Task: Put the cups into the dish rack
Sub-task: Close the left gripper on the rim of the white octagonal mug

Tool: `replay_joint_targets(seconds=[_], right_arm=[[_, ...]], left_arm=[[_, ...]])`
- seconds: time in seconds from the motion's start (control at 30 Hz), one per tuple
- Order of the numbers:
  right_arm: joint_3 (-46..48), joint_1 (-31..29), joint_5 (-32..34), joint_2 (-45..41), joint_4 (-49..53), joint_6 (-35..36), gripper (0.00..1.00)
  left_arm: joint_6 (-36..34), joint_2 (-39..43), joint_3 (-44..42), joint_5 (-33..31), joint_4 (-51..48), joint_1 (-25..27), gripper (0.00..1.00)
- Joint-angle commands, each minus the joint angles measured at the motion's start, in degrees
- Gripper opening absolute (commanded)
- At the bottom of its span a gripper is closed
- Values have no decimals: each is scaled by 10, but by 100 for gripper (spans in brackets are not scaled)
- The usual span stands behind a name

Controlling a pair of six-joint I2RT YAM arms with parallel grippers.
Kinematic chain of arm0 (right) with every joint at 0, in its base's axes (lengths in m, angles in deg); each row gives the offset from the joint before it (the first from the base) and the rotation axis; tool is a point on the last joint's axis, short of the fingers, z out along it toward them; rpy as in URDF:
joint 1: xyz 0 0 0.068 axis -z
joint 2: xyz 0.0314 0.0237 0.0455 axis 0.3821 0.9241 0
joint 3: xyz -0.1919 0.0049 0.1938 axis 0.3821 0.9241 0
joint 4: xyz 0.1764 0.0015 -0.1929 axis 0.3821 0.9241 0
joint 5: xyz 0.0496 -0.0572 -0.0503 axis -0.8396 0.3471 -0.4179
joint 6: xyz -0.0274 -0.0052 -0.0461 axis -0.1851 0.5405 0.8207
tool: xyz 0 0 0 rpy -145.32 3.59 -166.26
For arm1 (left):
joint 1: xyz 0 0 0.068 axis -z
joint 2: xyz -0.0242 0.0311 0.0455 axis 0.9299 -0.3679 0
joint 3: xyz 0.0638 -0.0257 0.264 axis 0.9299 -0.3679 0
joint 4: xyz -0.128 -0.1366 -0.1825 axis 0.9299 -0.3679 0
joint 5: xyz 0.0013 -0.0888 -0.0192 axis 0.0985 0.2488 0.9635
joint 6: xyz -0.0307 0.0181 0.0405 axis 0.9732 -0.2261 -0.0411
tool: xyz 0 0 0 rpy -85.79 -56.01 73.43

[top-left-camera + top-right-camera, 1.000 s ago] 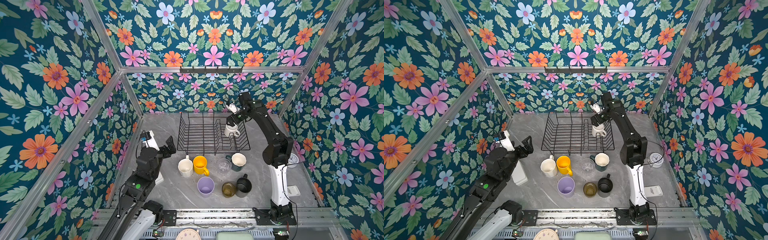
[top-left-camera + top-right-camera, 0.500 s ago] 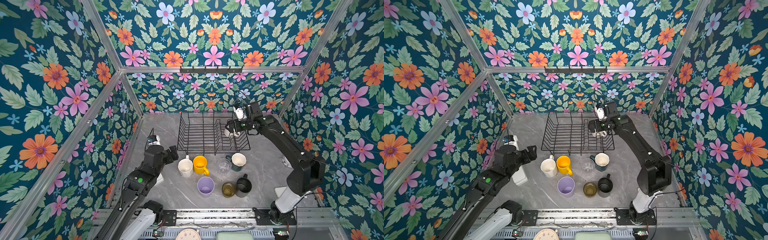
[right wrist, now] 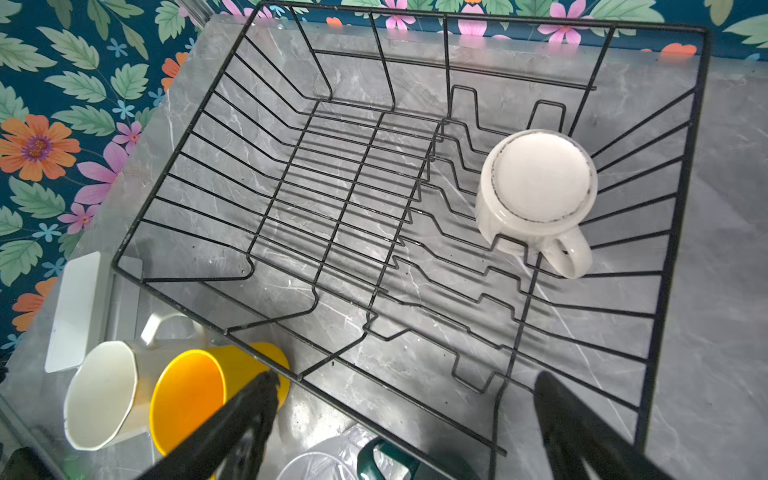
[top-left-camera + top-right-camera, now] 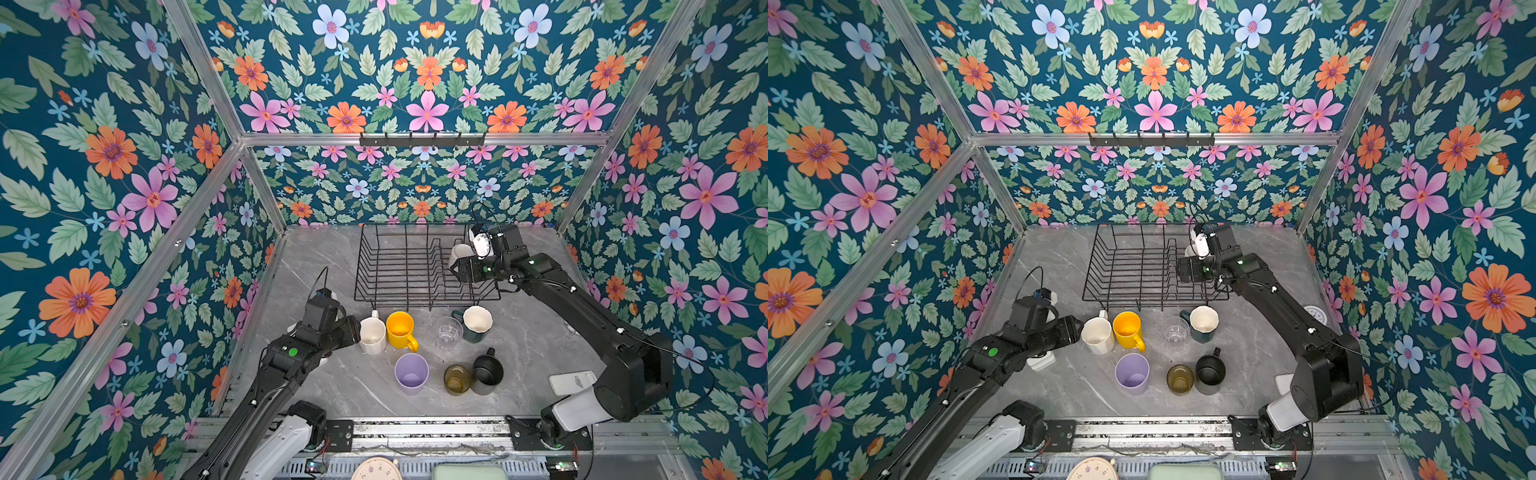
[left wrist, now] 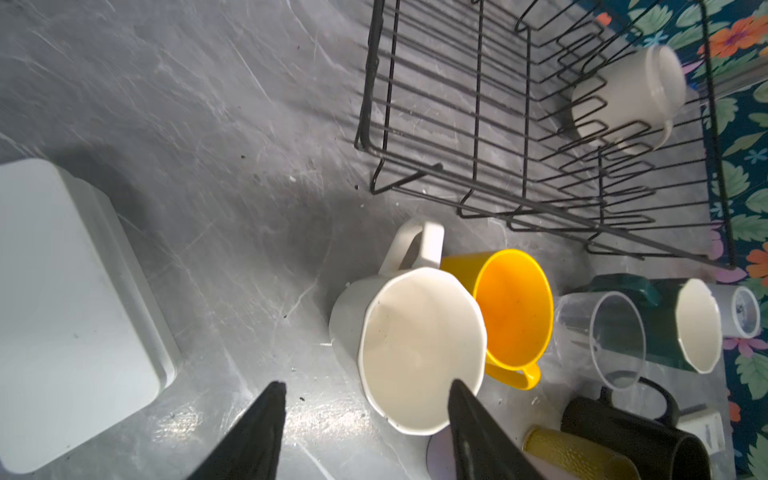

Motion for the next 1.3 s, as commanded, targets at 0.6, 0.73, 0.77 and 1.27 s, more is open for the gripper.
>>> replay_joint_targets(seconds=[0.6, 0.73, 0.77, 1.27], right_arm=[[67, -2, 12, -67, -27, 3, 95], [83, -2, 17, -71, -38, 1, 95], [81, -3, 13, -70, -35, 1, 95], [87, -3, 4, -74, -35, 1, 95]], left_arm=[[-4, -109, -6, 9, 37, 1, 50], [-9, -130, -1, 0, 45, 2, 46], [-9, -137, 1, -4, 44, 3, 44], [-5, -179, -2, -14, 64, 10, 29]])
